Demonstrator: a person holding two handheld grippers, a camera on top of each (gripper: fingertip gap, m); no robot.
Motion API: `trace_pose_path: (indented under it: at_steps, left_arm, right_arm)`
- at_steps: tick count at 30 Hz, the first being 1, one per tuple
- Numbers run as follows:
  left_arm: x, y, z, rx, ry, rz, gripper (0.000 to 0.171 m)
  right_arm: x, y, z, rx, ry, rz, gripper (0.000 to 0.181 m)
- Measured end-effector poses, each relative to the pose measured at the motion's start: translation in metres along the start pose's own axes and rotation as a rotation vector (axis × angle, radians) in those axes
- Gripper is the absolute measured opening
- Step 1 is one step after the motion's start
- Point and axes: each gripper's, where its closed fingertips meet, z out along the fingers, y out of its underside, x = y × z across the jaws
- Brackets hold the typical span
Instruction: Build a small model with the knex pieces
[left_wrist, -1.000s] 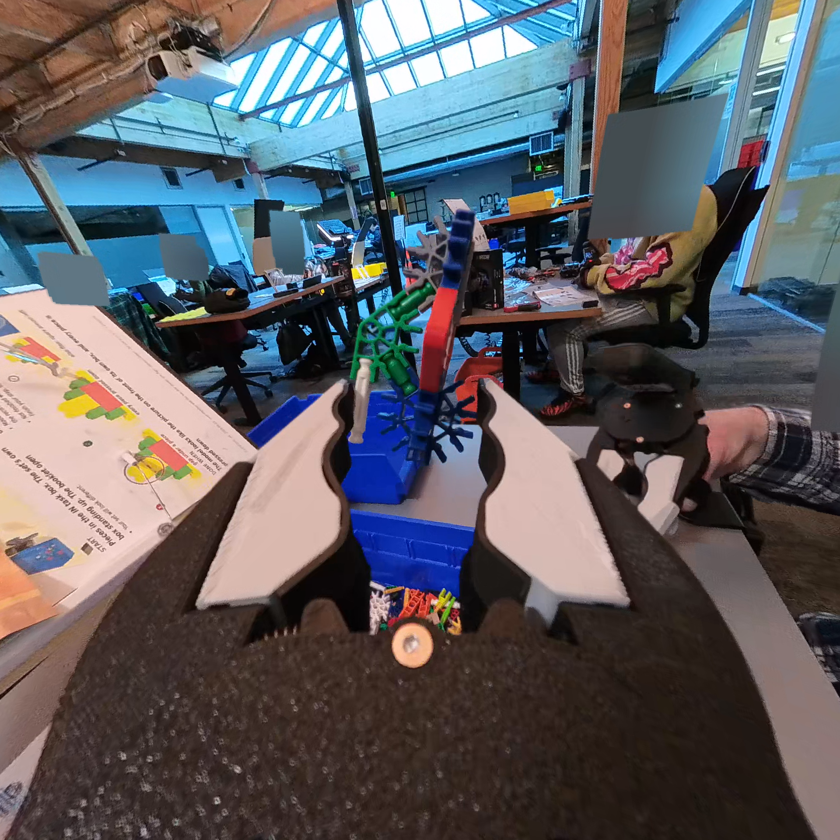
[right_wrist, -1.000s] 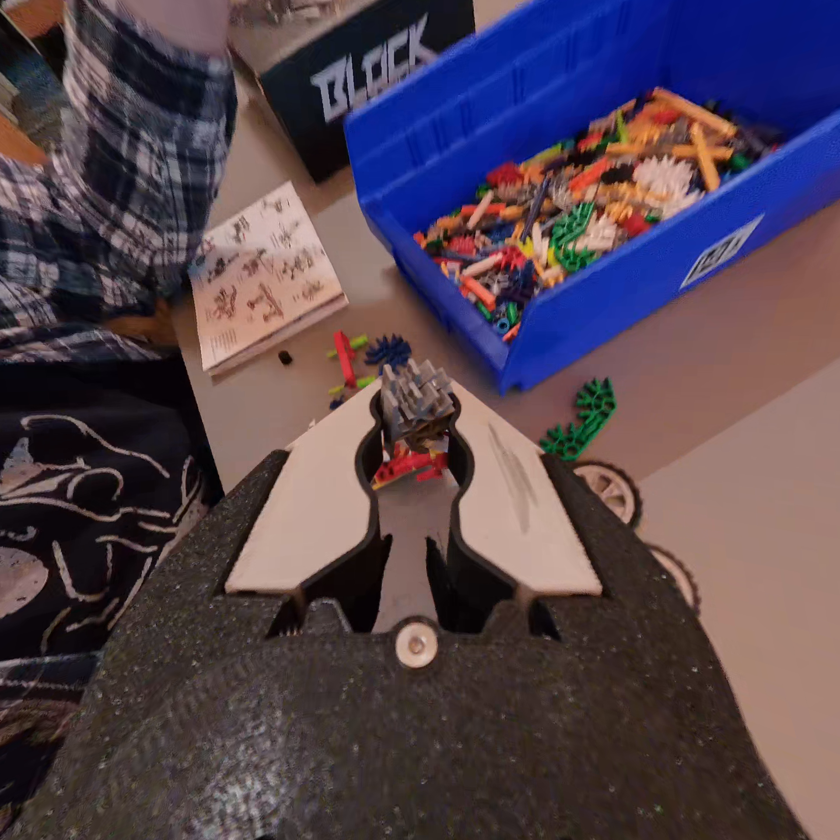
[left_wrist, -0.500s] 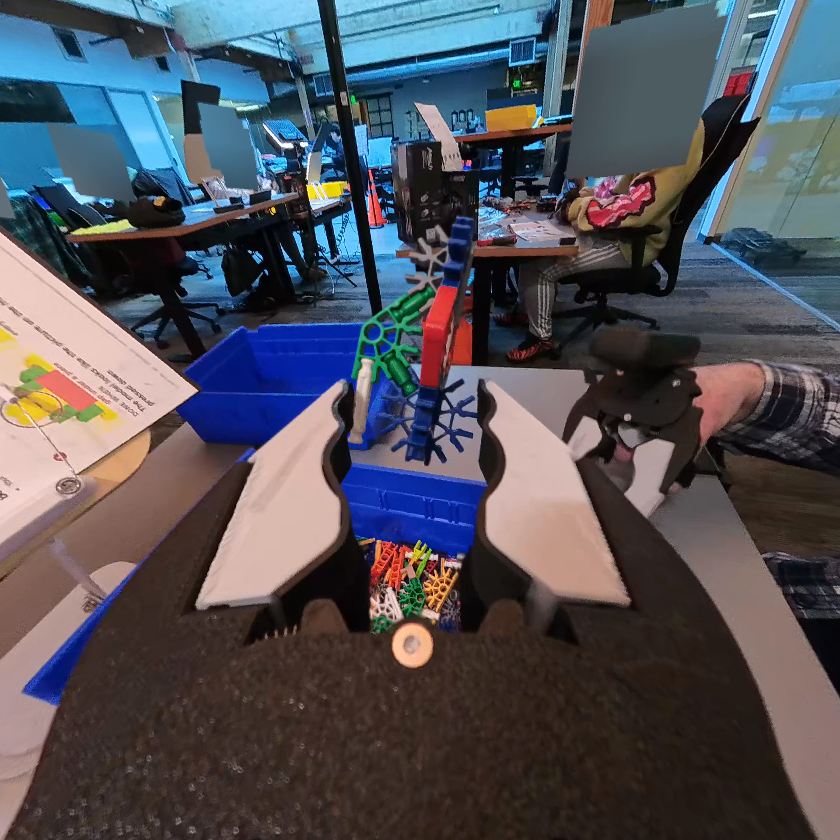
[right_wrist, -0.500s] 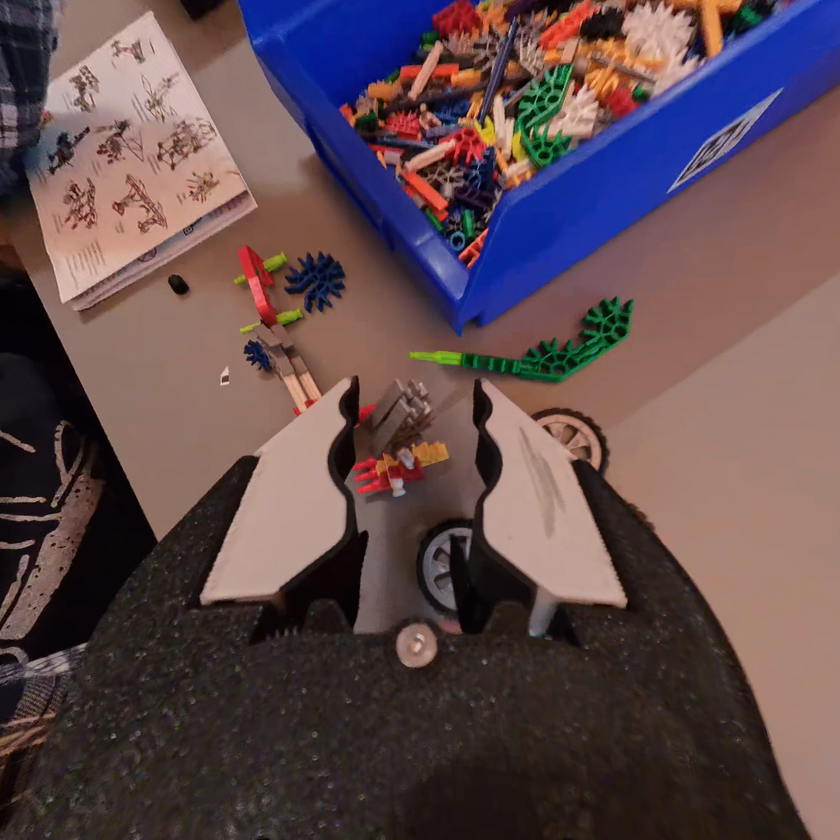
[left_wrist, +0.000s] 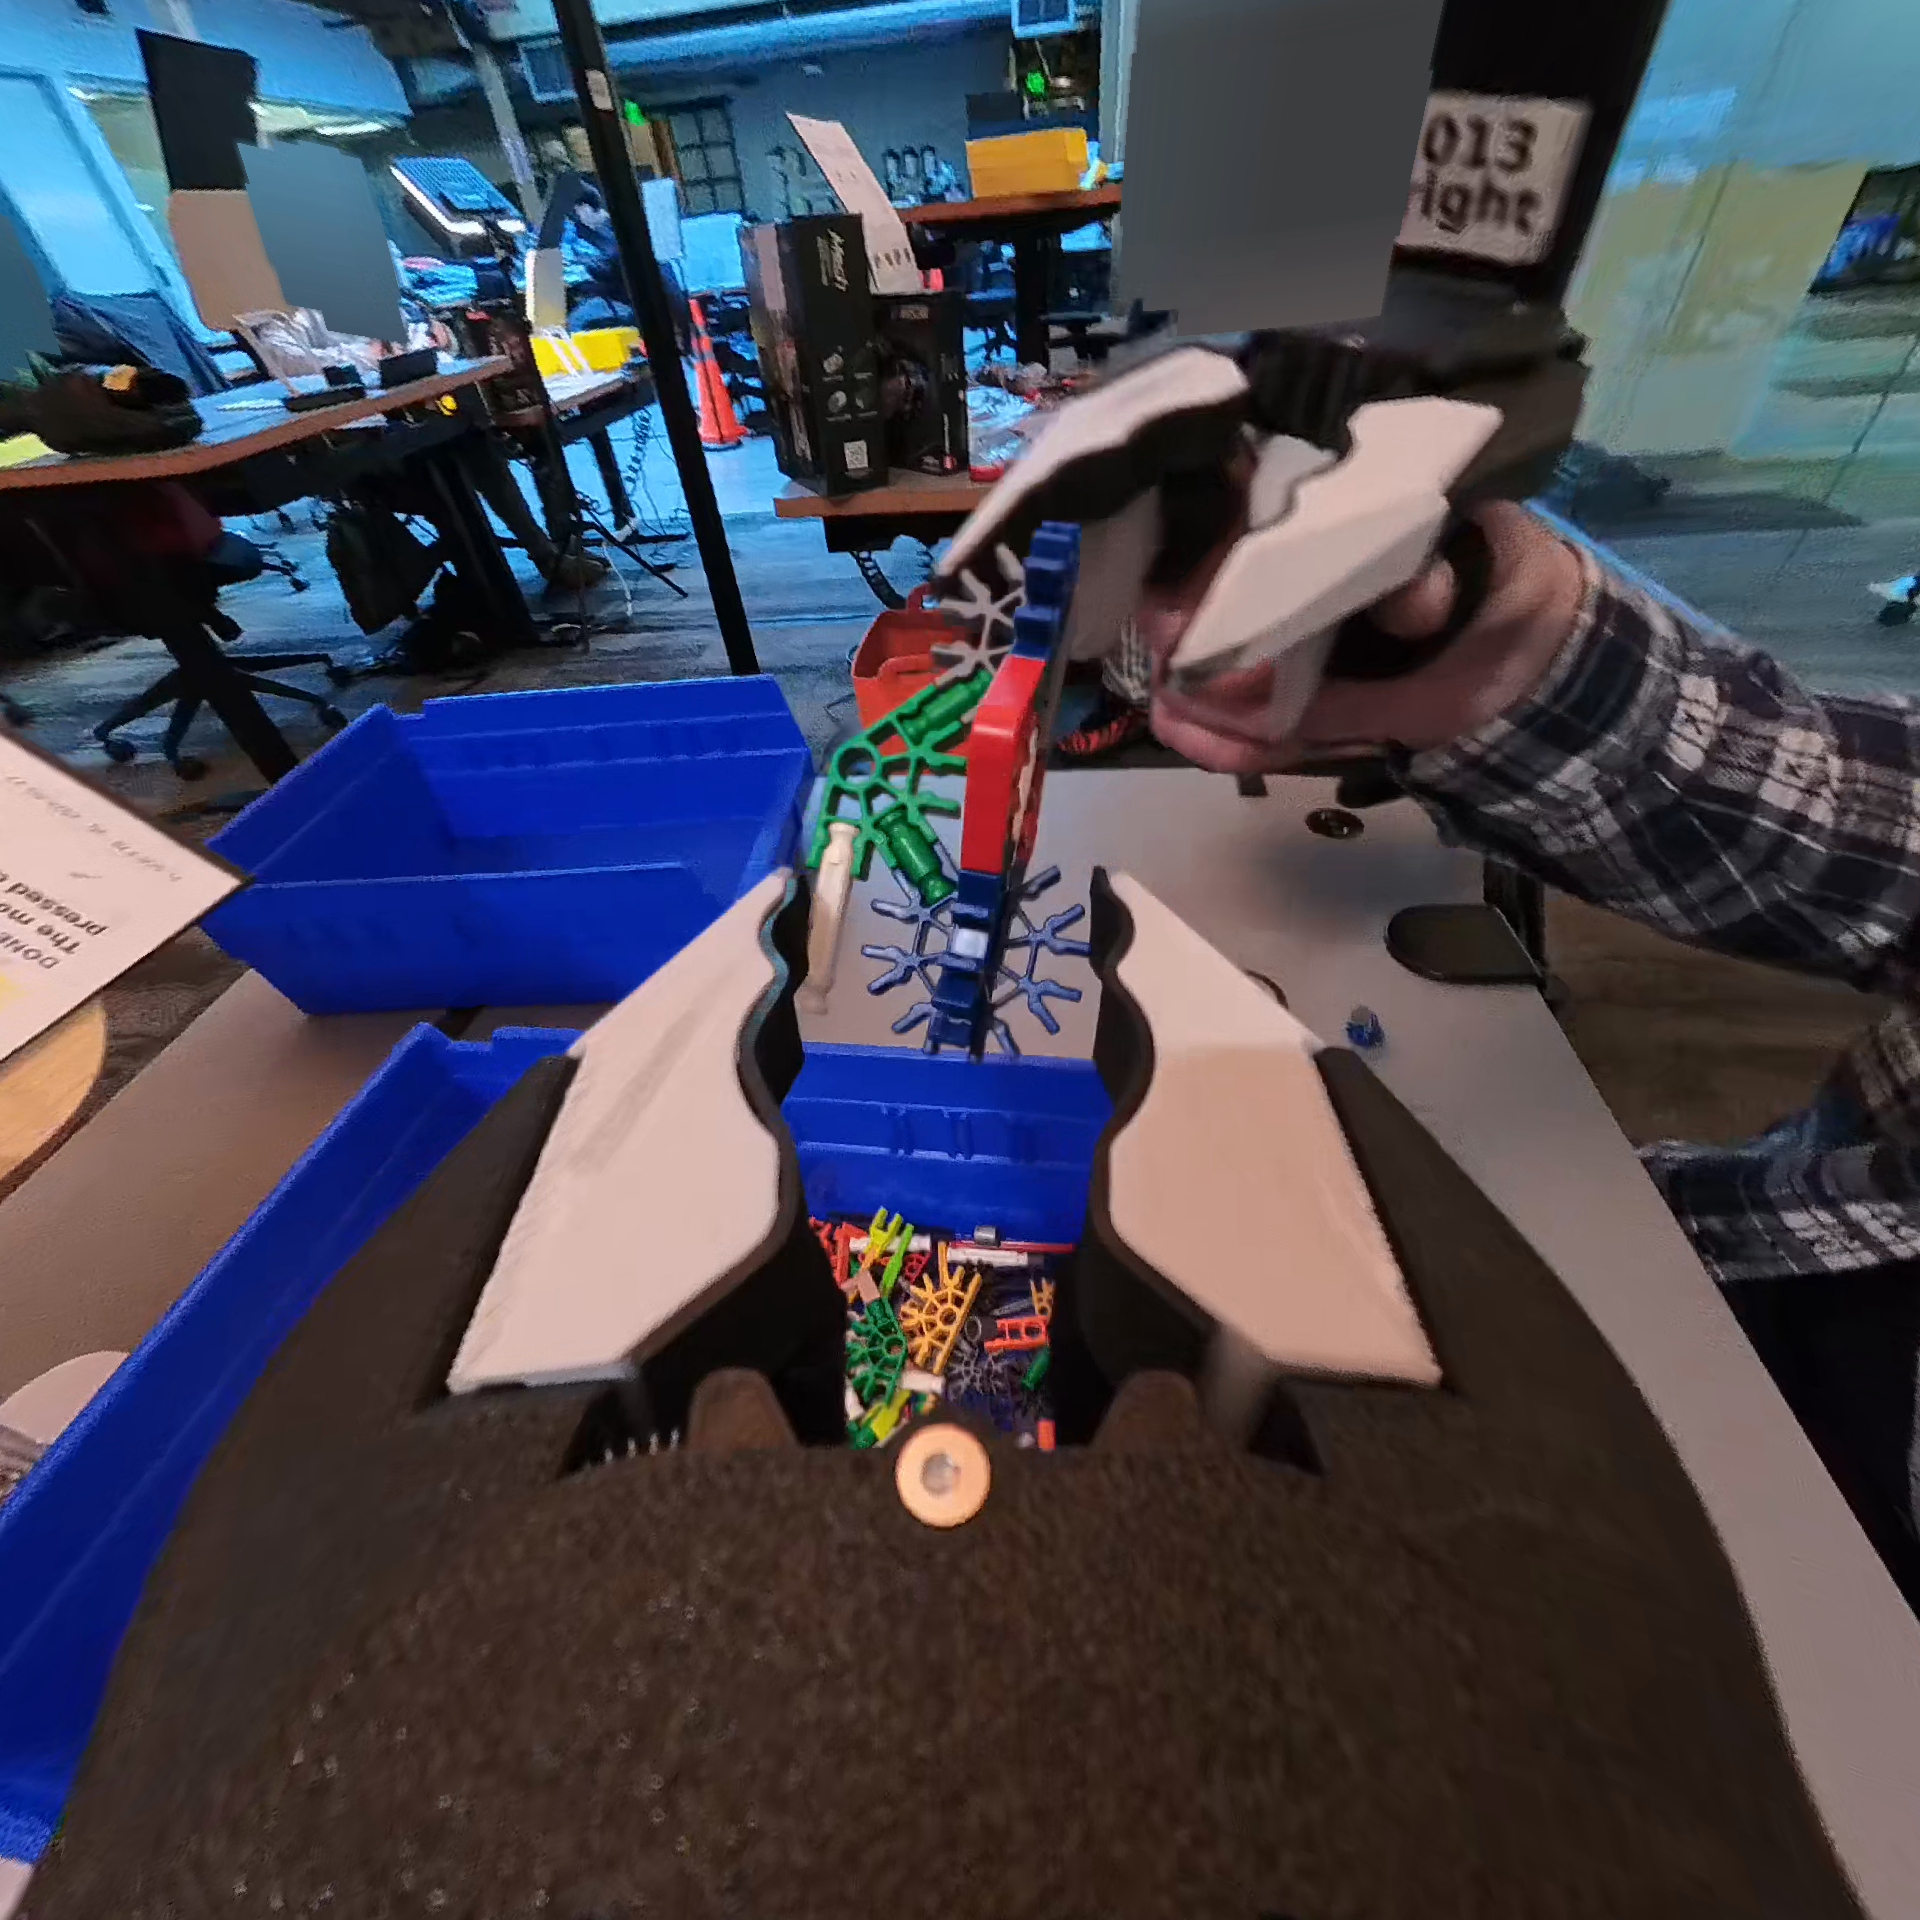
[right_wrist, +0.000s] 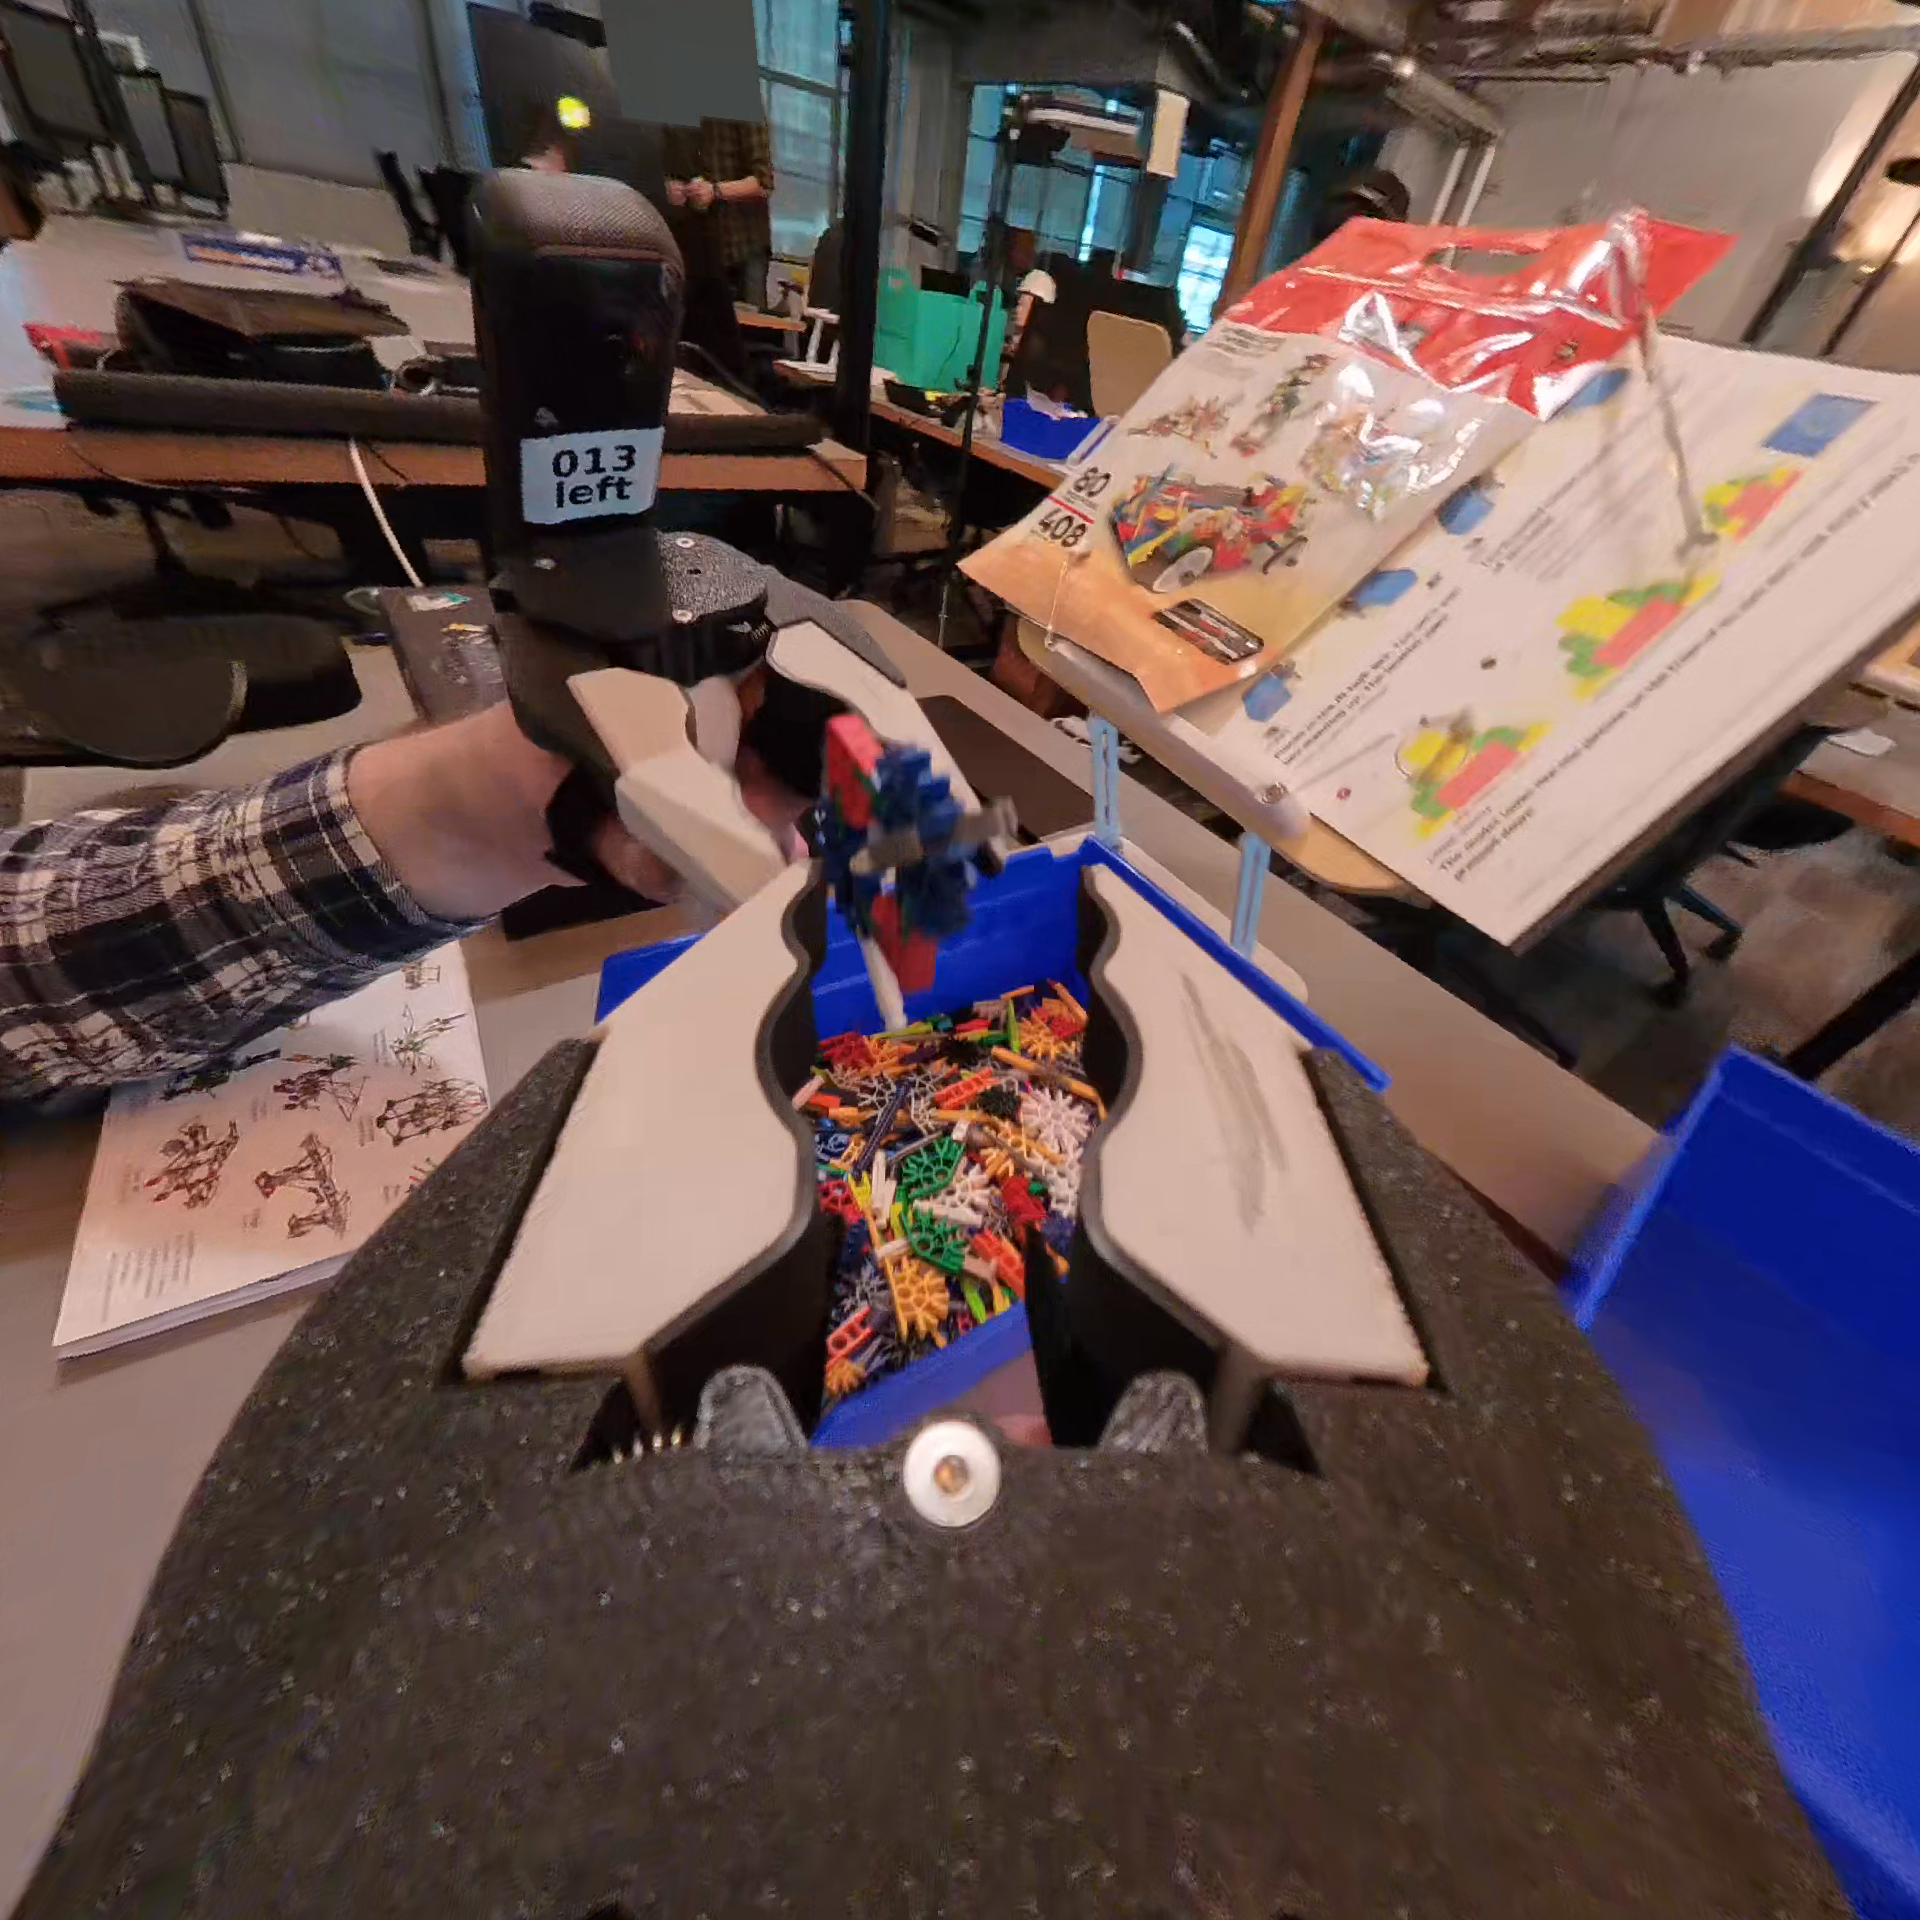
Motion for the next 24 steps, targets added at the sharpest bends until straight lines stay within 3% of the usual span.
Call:
trace_pose_path:
  at_steps: [3,8,16,24]
  left_arm:
    - [0.003,0.002,0.001,-0.028,-0.008,0.050,0.051]
    - [0.003,-0.002,-0.003,-0.016,-0.016,0.085,0.052]
    - [0.005,-0.022,-0.012,0.109,0.021,0.019,0.052]
    - [0.000,-0.025,-0.014,0.204,0.075,-0.108,0.052]
  right_arm:
    - [-0.004,-0.005,0.014,0.000,-0.049,-0.072,0.025]
    - [-0.005,-0.007,0.014,-0.006,-0.040,-0.171,0.023]
    - [0.001,-0.008,0.010,0.136,-0.149,0.270,0.023]
    - [0.022,-0.021,-0.003,0.391,-0.102,0.487,0.022]
